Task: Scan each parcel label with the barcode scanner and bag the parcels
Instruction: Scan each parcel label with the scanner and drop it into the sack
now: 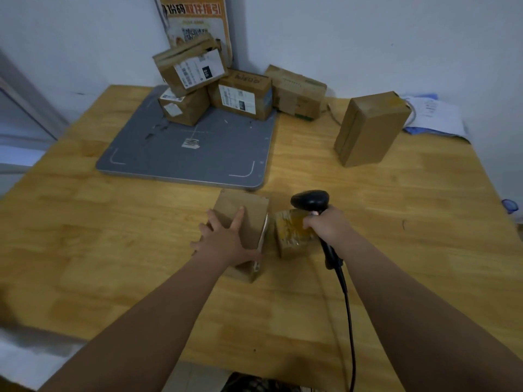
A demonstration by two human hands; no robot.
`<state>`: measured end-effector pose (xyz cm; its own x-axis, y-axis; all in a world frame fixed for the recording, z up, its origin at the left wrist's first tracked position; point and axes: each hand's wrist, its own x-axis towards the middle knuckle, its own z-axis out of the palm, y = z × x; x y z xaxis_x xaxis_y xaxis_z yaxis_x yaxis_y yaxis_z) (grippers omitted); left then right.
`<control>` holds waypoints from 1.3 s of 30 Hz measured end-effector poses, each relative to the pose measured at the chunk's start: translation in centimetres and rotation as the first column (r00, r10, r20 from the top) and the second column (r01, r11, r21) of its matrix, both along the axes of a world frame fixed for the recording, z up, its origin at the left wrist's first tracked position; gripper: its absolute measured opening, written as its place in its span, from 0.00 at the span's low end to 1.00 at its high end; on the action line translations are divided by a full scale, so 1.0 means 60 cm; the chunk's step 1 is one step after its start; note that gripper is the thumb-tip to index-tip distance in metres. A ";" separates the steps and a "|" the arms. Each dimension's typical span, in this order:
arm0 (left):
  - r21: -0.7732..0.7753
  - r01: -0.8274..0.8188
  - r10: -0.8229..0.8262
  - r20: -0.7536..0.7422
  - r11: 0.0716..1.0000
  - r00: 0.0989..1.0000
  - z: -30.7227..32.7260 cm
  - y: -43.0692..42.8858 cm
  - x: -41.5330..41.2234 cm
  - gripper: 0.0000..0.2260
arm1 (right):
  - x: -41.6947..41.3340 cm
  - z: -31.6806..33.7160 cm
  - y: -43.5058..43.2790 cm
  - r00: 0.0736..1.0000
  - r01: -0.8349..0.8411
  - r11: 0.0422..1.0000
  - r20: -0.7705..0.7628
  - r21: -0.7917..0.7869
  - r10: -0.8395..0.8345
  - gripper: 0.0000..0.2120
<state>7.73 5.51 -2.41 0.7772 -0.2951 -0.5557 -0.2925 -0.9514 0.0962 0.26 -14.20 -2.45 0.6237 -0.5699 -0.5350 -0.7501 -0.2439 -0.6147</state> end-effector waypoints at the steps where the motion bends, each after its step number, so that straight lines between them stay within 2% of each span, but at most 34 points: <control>1: -0.027 -0.002 0.002 -0.004 1.000 1.000 0.007 0.010 0.006 0.51 | 0.002 0.002 0.002 1.000 0.001 1.000 -0.009 -0.004 -0.001 0.19; 3: -0.144 -0.062 0.056 -0.049 0.988 0.997 0.011 0.031 0.019 0.49 | 0.005 0.006 0.006 0.996 -0.025 0.996 -0.085 -0.083 0.017 0.20; 4: -0.243 -0.144 0.115 -0.128 0.959 0.985 0.015 0.040 0.025 0.48 | 0.007 0.010 0.008 0.989 -0.061 0.984 -0.144 -0.166 0.037 0.20; 5: -0.363 -0.266 0.177 -0.261 0.893 0.949 0.018 0.049 0.032 0.49 | 0.007 0.017 0.013 0.982 -0.097 0.965 -0.182 -0.243 0.053 0.20; 6: -0.469 -0.404 0.209 -0.413 0.785 0.886 0.020 0.058 0.035 0.48 | 0.008 0.021 0.019 0.981 -0.119 0.946 -0.181 -0.301 0.066 0.18; 8: -0.531 -0.578 0.187 -0.615 0.619 0.766 0.030 0.070 0.024 0.41 | 0.007 0.032 0.036 0.987 -0.161 0.919 -0.081 -0.360 0.141 0.15; 10: -0.531 -0.628 0.196 -0.654 0.568 0.731 0.025 0.083 0.014 0.36 | 0.004 0.040 0.056 0.971 -0.179 0.917 0.087 -0.357 0.224 0.10; 11: -0.541 -0.636 0.214 -0.645 0.550 0.734 0.022 0.089 0.011 0.33 | 0.003 0.046 0.066 0.955 -0.171 0.936 0.180 -0.307 0.234 0.06; 14: -0.686 -0.609 0.299 -0.530 0.399 0.794 0.024 0.099 0.011 0.24 | -0.002 0.066 0.087 0.929 -0.172 0.982 0.320 -0.074 0.186 0.14; 15: -0.737 -0.540 0.338 -0.428 0.407 0.838 0.026 0.098 0.011 0.23 | -0.003 0.071 0.091 0.924 -0.197 0.980 0.329 -0.030 0.196 0.15; 16: -0.772 -0.428 0.369 -0.268 0.470 0.890 0.029 0.095 0.011 0.22 | -0.004 0.071 0.093 0.922 -0.216 0.976 0.329 0.001 0.203 0.15; 18: -0.727 -0.178 0.342 0.083 0.664 0.936 0.033 0.084 0.005 0.20 | -0.002 0.073 0.094 0.926 -0.218 0.975 0.323 0.034 0.196 0.13; 19: -0.686 -0.112 0.296 0.157 0.719 0.942 0.030 0.077 0.003 0.20 | 0.000 0.073 0.095 0.929 -0.212 0.976 0.317 0.040 0.189 0.12; 21: -0.617 -0.114 0.229 0.111 0.778 0.967 0.022 0.062 -0.001 0.24 | 0.002 0.071 0.093 0.934 -0.200 0.979 0.309 0.042 0.178 0.09; 23: -0.529 -0.103 0.171 0.082 0.842 0.982 0.019 0.056 -0.001 0.33 | 0.001 0.069 0.090 0.937 -0.181 0.983 0.310 0.028 0.163 0.06; 25: -0.428 -0.029 0.078 0.098 0.903 0.992 0.015 0.059 0.003 0.44 | 0.000 0.068 0.085 0.937 -0.144 0.989 0.327 0.032 0.126 0.08; 27: -0.379 0.013 0.009 0.058 0.925 0.998 0.016 0.063 0.012 0.49 | 0.001 0.069 0.082 0.930 -0.124 0.991 0.352 0.039 0.103 0.11; 29: -0.342 0.072 -0.071 0.015 0.937 0.997 0.024 0.070 0.030 0.49 | 0.003 0.074 0.081 0.918 -0.137 0.989 0.383 0.055 0.106 0.13; 32: -0.220 0.310 -0.313 0.022 0.925 0.949 0.055 0.081 0.063 0.46 | 0.008 0.084 0.082 0.899 -0.193 0.977 0.415 0.092 0.139 0.20; 35: -0.110 0.499 -0.486 0.129 0.859 0.865 0.081 0.086 0.082 0.42 | 0.014 0.094 0.083 0.883 -0.250 0.961 0.435 0.120 0.176 0.22; 39: -0.100 0.564 -0.514 0.306 0.820 0.801 0.082 0.093 0.065 0.34 | 0.030 0.099 0.089 0.883 -0.353 0.927 0.373 0.126 0.285 0.23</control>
